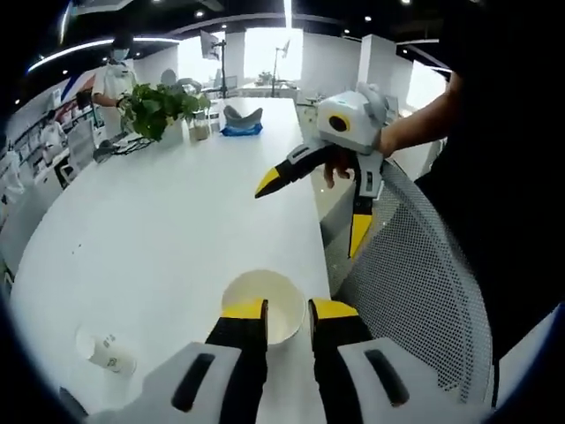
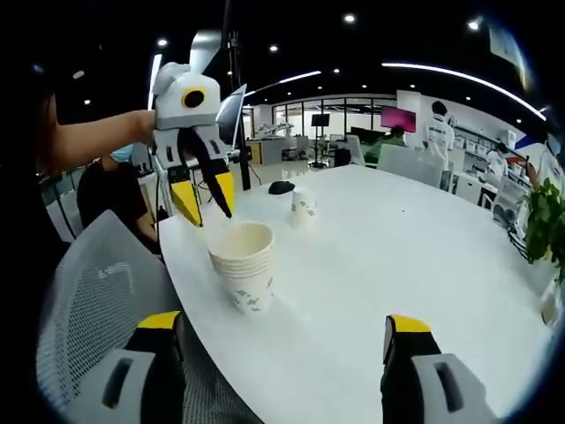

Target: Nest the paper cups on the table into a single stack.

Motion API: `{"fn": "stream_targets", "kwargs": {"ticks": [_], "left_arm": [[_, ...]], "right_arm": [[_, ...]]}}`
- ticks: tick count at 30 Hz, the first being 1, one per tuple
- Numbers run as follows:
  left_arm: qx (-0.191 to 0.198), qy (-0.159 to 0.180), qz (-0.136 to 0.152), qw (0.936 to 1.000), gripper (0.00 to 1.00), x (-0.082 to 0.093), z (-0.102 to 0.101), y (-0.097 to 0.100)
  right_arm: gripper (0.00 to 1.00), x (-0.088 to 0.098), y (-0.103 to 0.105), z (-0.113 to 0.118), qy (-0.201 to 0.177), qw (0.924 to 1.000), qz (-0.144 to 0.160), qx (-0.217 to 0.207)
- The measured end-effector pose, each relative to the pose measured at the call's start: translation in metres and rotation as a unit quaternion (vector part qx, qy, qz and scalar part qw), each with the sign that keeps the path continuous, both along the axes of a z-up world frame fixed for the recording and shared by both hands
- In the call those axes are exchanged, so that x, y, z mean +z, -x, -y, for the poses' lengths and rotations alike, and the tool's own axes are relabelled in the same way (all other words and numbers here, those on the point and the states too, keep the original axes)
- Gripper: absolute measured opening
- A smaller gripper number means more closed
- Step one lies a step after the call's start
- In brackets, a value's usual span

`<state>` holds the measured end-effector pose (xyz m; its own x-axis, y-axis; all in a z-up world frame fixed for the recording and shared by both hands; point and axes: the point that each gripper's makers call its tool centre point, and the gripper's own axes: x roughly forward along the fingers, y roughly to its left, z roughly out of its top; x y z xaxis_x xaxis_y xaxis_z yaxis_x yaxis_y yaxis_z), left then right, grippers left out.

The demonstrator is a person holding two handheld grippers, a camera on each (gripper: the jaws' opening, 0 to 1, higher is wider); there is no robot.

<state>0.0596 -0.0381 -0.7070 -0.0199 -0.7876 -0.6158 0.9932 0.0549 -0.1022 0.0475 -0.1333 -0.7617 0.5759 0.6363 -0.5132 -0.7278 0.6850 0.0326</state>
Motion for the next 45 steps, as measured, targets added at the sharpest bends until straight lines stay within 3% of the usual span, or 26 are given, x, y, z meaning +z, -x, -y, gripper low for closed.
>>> {"fn": "stream_targets", "kwargs": {"ticks": [5,11,16,22,30,33,37,41,42,45], "left_arm": [[0.053,0.06,-0.021,0.9966,0.34,0.011,-0.005,-0.019],[0.094,0.071,-0.011,0.993,0.51,0.008,-0.018,-0.042],[0.14,0.075,0.001,0.9873,0.58,0.007,-0.031,-0.069],[0.215,0.079,0.028,0.9729,0.67,0.001,-0.053,-0.11],[0.266,0.071,0.041,0.9604,0.71,-0.013,-0.072,-0.142],[0.281,0.069,0.05,0.9559,0.72,-0.012,-0.068,-0.147],[0.308,0.064,0.055,0.9477,0.73,-0.022,-0.07,-0.164],[0.346,0.065,0.06,0.9341,0.78,-0.026,-0.074,-0.184],[0.362,0.073,0.06,0.9276,0.79,-0.027,-0.077,-0.194],[0.382,0.07,0.056,0.9199,0.76,-0.029,-0.082,-0.206]], "right_arm": [[0.95,0.001,-0.001,0.001,-0.003,1.0,0.001,-0.003],[0.95,0.001,-0.001,0.0,-0.008,1.0,0.0,-0.003],[0.95,0.001,0.0,0.0,-0.009,1.0,-0.001,-0.003],[0.96,0.002,-0.001,0.0,-0.015,0.9999,-0.001,-0.004],[0.96,0.001,0.0,-0.001,-0.009,1.0,-0.002,0.001],[0.95,-0.001,0.001,-0.003,-0.004,1.0,-0.002,0.006],[0.95,-0.002,0.002,-0.004,-0.003,0.9999,-0.003,0.01],[0.95,-0.002,0.002,-0.003,-0.001,1.0,-0.003,0.007],[0.95,-0.002,0.002,-0.003,-0.001,1.0,-0.003,0.006],[0.94,-0.003,0.001,-0.001,-0.001,1.0,-0.002,0.002]]}}
